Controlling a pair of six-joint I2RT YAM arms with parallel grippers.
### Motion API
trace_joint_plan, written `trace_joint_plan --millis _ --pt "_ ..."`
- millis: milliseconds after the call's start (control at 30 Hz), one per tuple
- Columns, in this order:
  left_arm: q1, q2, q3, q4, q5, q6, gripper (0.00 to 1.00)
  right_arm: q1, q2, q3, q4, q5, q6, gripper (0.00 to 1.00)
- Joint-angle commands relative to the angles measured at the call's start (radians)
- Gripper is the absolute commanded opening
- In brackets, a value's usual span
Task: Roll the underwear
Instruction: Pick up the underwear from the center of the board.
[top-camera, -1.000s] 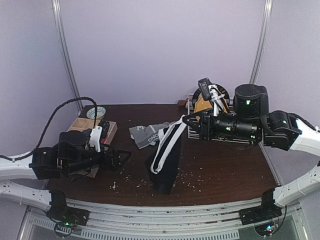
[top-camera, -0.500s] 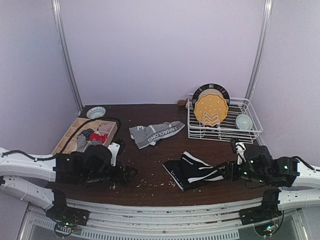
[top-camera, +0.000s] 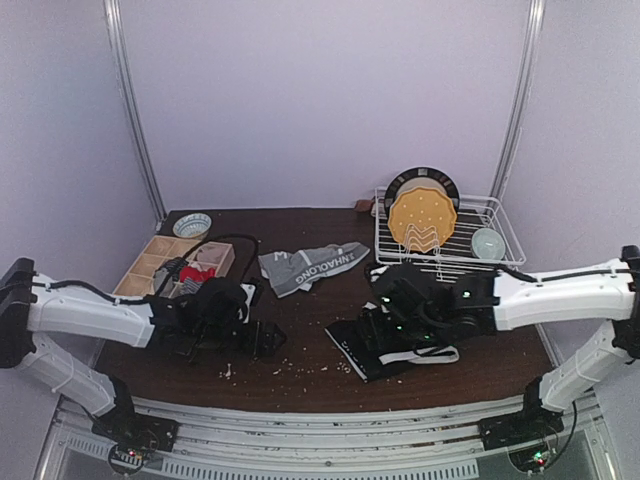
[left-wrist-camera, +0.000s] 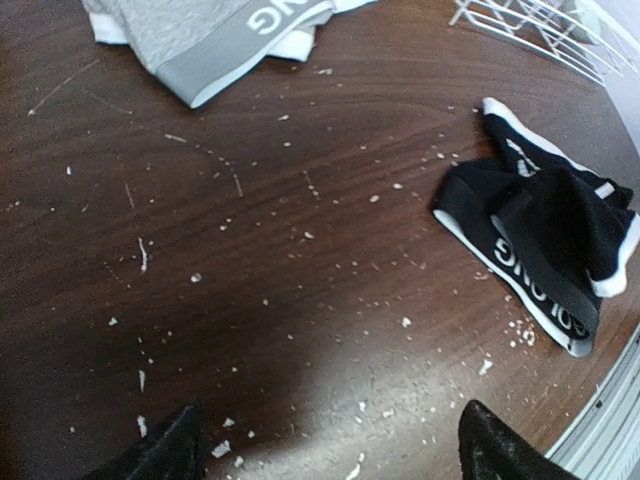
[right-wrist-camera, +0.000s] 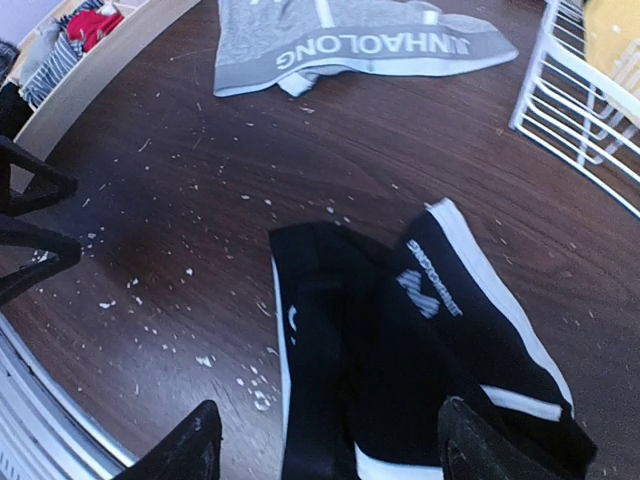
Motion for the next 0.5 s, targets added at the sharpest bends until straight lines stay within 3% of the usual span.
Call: trace_joint_plan --millis 0,300,367,467 --pt "0.054 0.122 0.096 0.068 0.160 -0.056 0.84 0.002 0.249 0.181 -0.051 -0.018 -0.083 0.71" --pt "0.083 0.479 0.390 0.056 0.268 -0.058 0.81 -0.059 0.403 0.256 -0.102 0.100 -0.050 0.68" --pt "0.083 0.545 0.446 0.050 0.287 -0.055 0.80 -0.071 0.393 0.217 -0.103 0.095 -0.033 0.63" --pt "0.082 0.623 0.524 0.012 0.289 -0.040 0.78 -0.081 0.348 0.135 -0.074 0.078 -0.009 0.45"
